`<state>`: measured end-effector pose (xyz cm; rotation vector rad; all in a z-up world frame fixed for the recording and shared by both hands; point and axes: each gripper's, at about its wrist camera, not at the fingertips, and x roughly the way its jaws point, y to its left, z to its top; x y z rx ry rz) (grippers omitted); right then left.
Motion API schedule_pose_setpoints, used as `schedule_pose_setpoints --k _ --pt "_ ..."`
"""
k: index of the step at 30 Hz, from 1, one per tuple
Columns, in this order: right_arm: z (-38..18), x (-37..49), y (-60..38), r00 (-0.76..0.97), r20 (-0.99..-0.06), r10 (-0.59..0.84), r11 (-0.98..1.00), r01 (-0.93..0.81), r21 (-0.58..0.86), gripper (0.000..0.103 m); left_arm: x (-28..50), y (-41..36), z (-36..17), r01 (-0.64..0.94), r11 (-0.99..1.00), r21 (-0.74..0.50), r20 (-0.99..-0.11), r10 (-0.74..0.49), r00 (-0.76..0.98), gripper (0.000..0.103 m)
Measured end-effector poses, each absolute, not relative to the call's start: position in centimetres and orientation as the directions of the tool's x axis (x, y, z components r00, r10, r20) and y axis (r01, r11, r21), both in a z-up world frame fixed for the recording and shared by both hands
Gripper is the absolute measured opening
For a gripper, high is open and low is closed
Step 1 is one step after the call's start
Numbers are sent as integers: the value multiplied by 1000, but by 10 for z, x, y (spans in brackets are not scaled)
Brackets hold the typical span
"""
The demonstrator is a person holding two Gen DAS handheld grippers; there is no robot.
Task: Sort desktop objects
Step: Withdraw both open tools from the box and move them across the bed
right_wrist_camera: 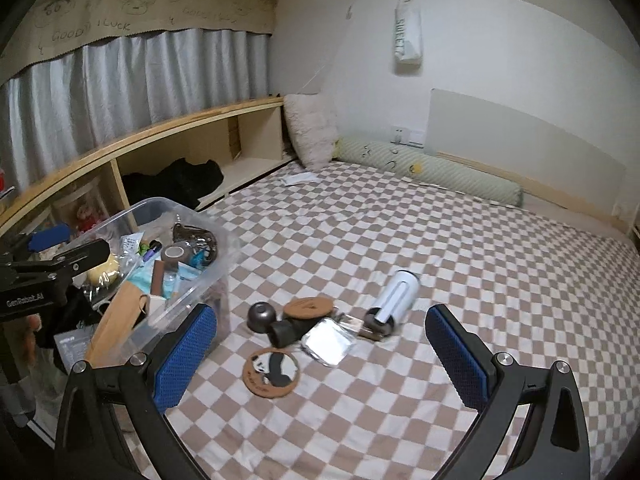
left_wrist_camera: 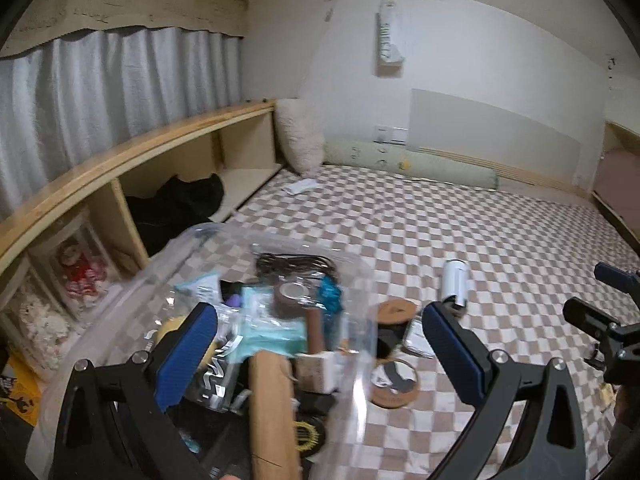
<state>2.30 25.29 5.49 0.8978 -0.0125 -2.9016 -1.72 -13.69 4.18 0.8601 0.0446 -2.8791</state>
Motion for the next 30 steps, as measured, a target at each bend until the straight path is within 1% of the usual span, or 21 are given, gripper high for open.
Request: schedule_pose_setpoints --k 5,11,22,30 --pt "53 43 273 -815 -575 -64 -997 77 1 103 -17 -113 39 103 -994 30 -552 -102 -828 103" --pt "41 63 306 -802 -597 -17 -1000 28 -10 103 -17 -85 33 32 -999 22 -572 -39 -820 103" --pt "24 93 373 -780 -622 75 -993 -112 20 103 -24 -45 24 -10 -1000 -9 -605 14 -796 103" --pt "17 111 400 -770 -629 108 -985 -169 37 103 -29 -19 3 -44 -998 41 -634 9 -773 103"
